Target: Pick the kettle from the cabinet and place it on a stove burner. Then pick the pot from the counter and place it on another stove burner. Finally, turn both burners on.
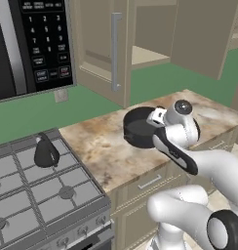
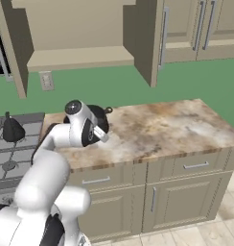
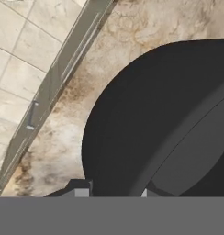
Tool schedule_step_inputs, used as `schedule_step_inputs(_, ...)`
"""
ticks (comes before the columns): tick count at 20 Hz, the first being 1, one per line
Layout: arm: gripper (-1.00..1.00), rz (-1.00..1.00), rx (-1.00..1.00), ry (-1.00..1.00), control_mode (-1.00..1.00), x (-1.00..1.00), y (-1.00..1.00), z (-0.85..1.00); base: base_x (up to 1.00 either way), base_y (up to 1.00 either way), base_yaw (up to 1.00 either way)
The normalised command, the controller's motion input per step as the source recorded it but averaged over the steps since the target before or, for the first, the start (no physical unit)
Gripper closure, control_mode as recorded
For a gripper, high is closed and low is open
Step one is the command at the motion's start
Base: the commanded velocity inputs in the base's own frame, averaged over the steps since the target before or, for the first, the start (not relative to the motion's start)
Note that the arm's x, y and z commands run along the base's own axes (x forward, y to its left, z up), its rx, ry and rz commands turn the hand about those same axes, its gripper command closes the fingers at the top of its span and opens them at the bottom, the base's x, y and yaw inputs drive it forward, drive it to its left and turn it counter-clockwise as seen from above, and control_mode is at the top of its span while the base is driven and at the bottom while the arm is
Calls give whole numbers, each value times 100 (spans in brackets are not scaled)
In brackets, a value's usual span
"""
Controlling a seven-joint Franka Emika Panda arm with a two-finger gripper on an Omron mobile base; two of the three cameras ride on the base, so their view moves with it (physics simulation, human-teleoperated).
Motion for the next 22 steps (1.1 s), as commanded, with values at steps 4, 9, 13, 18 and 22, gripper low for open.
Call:
schedule_step_inputs(4,100,0,-1,5,-100,-34,-5,33,0,0,0)
schedule_step_inputs(9,100,0,0,5,-100,-39,-9,32,0,0,0)
schedule_step_inputs(13,100,0,0,2,-100,-42,-9,38,0,0,0)
schedule_step_inputs(18,100,0,0,0,-100,-48,-10,28,0,0,0)
schedule_step_inputs(22,100,0,0,0,-100,-53,-6,23,0,0,0)
